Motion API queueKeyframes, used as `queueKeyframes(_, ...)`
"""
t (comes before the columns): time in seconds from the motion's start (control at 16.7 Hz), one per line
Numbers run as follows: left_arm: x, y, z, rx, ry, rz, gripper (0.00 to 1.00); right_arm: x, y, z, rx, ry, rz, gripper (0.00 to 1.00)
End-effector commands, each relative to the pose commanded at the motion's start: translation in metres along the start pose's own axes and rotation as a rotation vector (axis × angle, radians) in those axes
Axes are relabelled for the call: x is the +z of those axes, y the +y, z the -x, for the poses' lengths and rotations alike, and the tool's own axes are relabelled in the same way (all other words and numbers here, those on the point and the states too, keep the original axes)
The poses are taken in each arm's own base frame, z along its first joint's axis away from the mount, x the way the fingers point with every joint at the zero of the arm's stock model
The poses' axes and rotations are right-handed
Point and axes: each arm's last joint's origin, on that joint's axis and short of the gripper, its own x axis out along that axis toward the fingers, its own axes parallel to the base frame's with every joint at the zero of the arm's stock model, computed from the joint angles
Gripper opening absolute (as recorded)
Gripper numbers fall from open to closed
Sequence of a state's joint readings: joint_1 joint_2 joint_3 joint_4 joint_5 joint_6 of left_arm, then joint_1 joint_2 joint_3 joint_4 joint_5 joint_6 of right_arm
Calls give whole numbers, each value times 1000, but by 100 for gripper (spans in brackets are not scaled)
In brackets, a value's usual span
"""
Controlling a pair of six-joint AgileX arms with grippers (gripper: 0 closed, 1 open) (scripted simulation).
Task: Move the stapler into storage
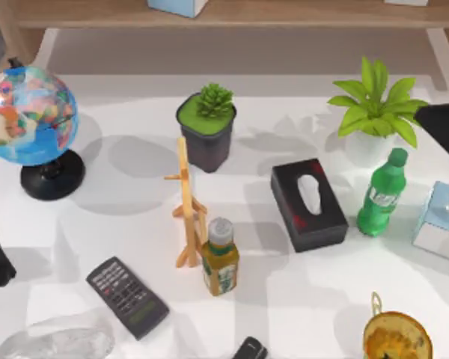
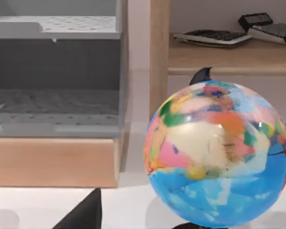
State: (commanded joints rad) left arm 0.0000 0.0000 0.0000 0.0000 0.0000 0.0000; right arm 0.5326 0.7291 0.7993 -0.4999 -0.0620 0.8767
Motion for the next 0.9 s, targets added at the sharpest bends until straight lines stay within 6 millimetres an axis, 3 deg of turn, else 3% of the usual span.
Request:
queueKeyframes(0.18,0,0,0,0,0,0,100,-4,46,-36,-100,234,-204,100)
queueKeyframes(0.42,0,0,0,0,0,0,100,-51,81,-104,-393,469,-335,100)
queueKeyframes(0.66,0,0,0,0,0,0,100,-123,84,-161,-724,562,-347,100)
queueKeyframes(0.9,0,0,0,0,0,0,100,-178,68,-190,-951,565,-302,100)
